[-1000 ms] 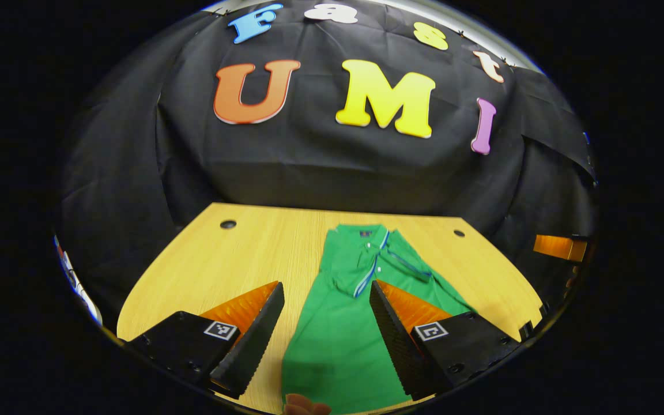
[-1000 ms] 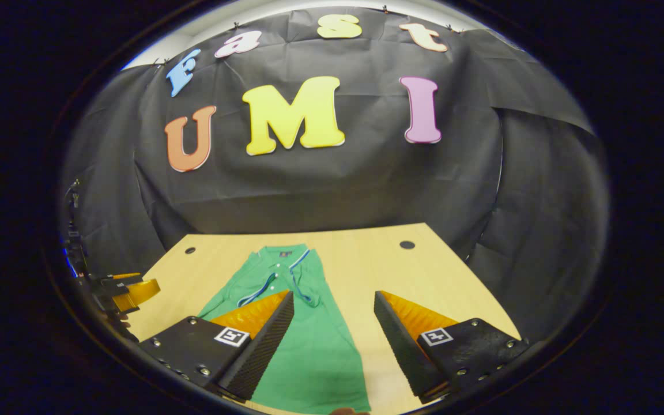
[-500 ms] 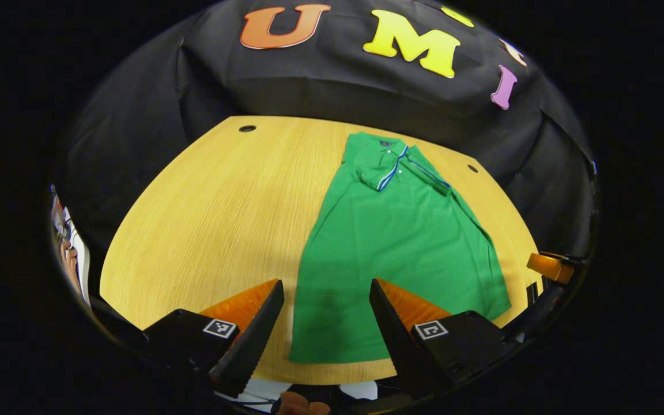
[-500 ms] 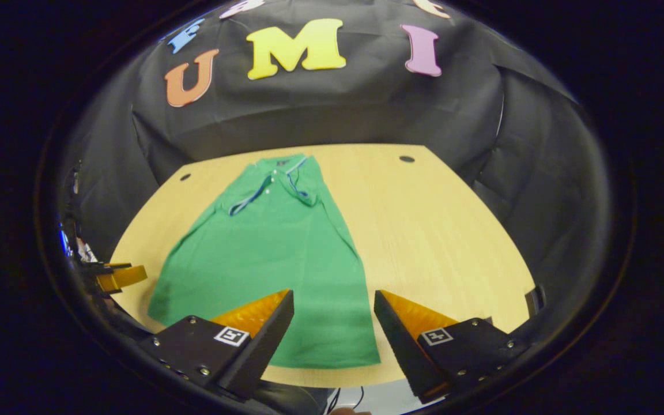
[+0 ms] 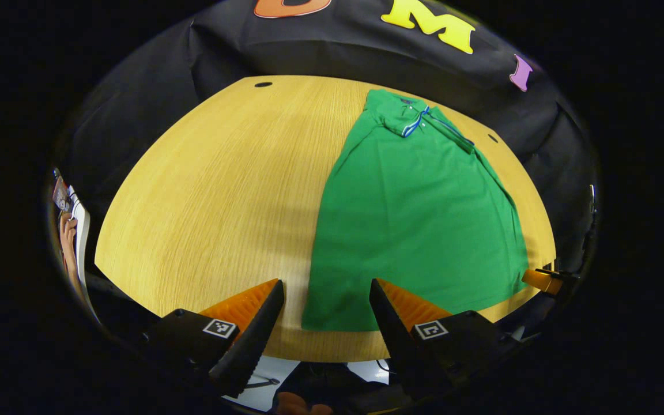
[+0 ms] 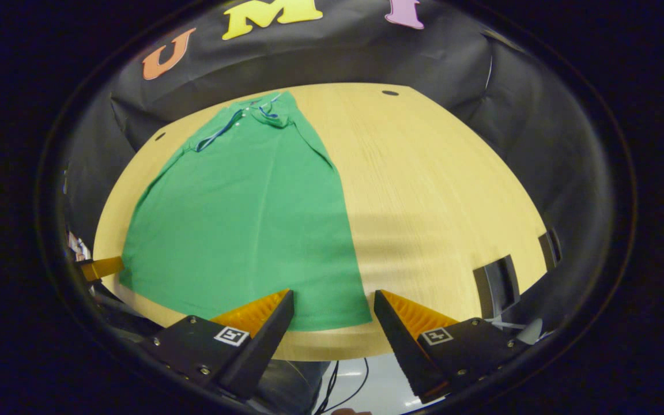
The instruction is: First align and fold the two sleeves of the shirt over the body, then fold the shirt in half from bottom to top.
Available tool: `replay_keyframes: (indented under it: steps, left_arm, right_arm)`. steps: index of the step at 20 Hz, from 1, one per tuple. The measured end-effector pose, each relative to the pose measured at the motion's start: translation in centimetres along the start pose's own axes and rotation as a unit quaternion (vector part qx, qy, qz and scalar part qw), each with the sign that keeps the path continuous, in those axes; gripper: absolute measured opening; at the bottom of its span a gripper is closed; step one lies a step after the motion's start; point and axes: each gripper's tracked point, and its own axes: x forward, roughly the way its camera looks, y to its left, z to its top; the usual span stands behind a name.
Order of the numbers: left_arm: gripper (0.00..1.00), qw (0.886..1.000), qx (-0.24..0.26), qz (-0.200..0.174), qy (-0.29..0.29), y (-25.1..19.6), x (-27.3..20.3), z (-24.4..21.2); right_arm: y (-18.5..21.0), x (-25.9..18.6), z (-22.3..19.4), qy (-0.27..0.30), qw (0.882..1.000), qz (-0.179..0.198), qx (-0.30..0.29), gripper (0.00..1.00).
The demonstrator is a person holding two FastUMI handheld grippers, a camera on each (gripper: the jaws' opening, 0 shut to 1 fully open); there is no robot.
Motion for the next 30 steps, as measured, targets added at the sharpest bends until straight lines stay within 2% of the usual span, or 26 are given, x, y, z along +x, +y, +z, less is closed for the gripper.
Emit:
replay_keyframes:
  steps: [3,5,7,8,9,11,12,14,17,21,30]
  left_arm:
    - [0.94,0.999,0.022,0.026,-0.006,0.2,0.2,-0.3]
    - [0.94,0.998,0.049,0.040,-0.004,-0.1,0.2,-0.5]
    - [0.96,0.999,0.029,0.042,0.004,-0.3,0.1,-0.5]
    - [0.94,0.999,0.020,0.044,0.006,-0.2,0.3,-0.4]
    - [0.89,0.999,0.010,0.044,0.008,-0.4,0.2,-0.1]
    - [0.32,0.999,-0.003,0.043,0.015,-1.1,0.5,0.4]
    - [0.03,0.999,-0.001,0.032,0.016,-1.7,0.6,0.4]
    - [0.03,0.999,-0.018,0.007,0.026,-2.7,0.6,0.4]
    - [0.03,0.999,-0.028,0.010,0.026,-2.3,0.4,0.6]
    - [0.03,0.999,-0.029,0.013,0.015,-2.2,-0.2,1.8]
    - [0.03,0.999,-0.021,0.003,-0.033,-2.5,-2.6,7.3]
  right_arm:
    - [-0.1,0.2,-1.0,-0.002,1.000,-0.005,-0.029,0.96]
    - [0.2,0.2,-0.9,-0.013,1.000,-0.009,-0.018,0.99]
    - [0.6,0.4,-1.0,-0.005,1.000,-0.023,0.009,0.99]
    - [1.1,0.3,-1.1,0.013,0.999,-0.024,0.021,1.00]
    - [2.0,0.2,-0.7,0.011,1.000,-0.020,0.020,0.68]
    - [3.1,0.4,-1.0,0.009,1.000,-0.018,-0.018,0.04]
    - [4.3,0.3,-0.6,0.011,0.999,0.006,-0.032,0.02]
    - [5.4,0.5,-0.5,0.013,0.999,0.023,-0.031,0.01]
    - [5.1,0.3,-0.1,0.016,0.999,0.035,-0.005,0.01]
    - [4.9,-0.3,1.8,-0.006,0.999,0.044,-0.005,0.01]
    - [6.4,-1.8,6.8,-0.056,0.996,0.075,0.003,0.01]
